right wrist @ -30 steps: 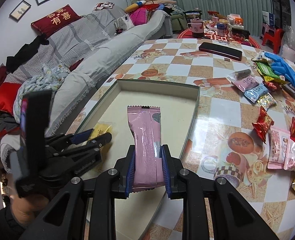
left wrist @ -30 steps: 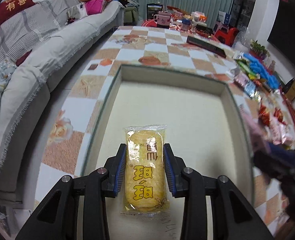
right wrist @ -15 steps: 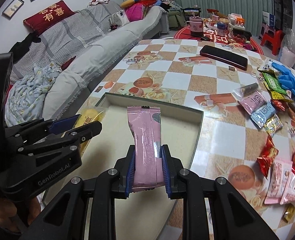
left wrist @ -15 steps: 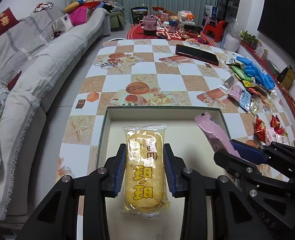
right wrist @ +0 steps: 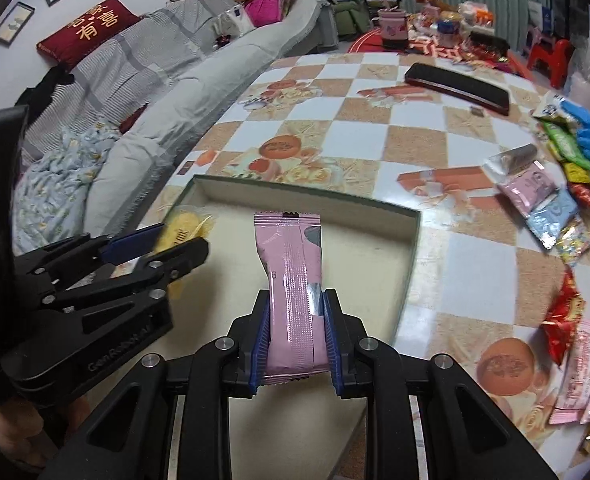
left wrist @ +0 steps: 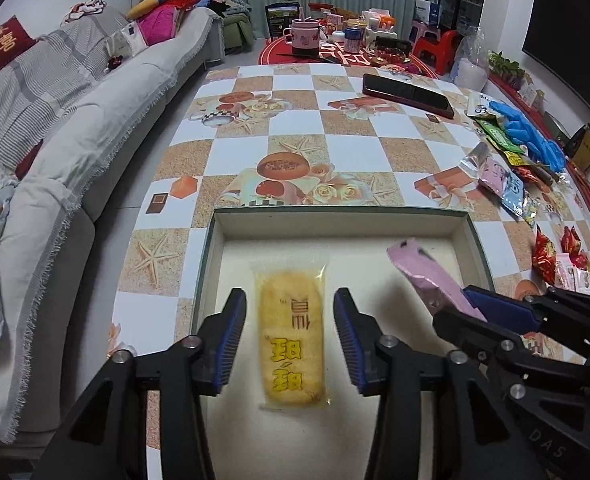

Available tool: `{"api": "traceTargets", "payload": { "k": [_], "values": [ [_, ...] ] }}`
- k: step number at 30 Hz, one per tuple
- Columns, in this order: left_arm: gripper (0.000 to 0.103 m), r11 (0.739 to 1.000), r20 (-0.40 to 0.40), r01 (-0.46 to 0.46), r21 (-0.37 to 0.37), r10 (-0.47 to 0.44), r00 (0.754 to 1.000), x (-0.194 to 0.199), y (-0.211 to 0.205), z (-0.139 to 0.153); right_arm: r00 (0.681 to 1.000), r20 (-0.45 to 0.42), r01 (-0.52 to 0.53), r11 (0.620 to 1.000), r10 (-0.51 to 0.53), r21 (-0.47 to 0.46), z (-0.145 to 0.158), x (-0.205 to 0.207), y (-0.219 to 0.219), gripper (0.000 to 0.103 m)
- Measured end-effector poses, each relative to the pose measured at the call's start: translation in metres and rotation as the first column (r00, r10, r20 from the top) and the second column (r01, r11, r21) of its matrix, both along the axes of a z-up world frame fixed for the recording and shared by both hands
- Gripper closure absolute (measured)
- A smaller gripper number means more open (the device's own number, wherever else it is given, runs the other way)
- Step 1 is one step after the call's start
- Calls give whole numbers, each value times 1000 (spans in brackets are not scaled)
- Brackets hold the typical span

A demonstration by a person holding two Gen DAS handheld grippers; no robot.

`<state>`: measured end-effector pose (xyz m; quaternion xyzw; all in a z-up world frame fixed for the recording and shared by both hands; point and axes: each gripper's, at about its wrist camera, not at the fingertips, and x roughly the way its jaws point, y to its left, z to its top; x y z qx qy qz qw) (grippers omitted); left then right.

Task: Organize snacks
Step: 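Lower both packets into the box lid and open both grippers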

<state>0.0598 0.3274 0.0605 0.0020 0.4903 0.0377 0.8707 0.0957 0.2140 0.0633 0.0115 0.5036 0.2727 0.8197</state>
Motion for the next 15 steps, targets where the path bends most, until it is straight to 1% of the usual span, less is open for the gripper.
{"api": "traceTargets", "payload": {
  "k": [1,2,3,4,6,11,15],
  "values": [
    [46,1000,7,0,6,0,1000,-1,0,2,1000,11,5,1000,-5,-3,2,-1,-1,76],
    [39,1000,13,1,4,-1,1000,-2,-1,3,1000,12,9,1000,-9,4,3,-1,-2,76],
    [35,1000,20,1,1,-1,1000,-4,0,5,1000,5,9,1000,-9,18,4,-1,-3,70],
    [33,1000,32,-10,3,10,999,-6,1,8,1000,2,11,999,-11,31,6,-1,-5,49],
    [29,1000,47,-15,-25,17,999,-11,5,15,999,36,29,999,-31,41,12,-5,-11,35],
    [27,998,76,-19,-58,23,997,-29,4,29,996,72,39,996,-45,83,27,-18,-35,35],
    [25,994,92,-4,-107,14,996,-47,-7,39,994,75,68,993,-75,93,24,-41,-77,35]
  ]
}}
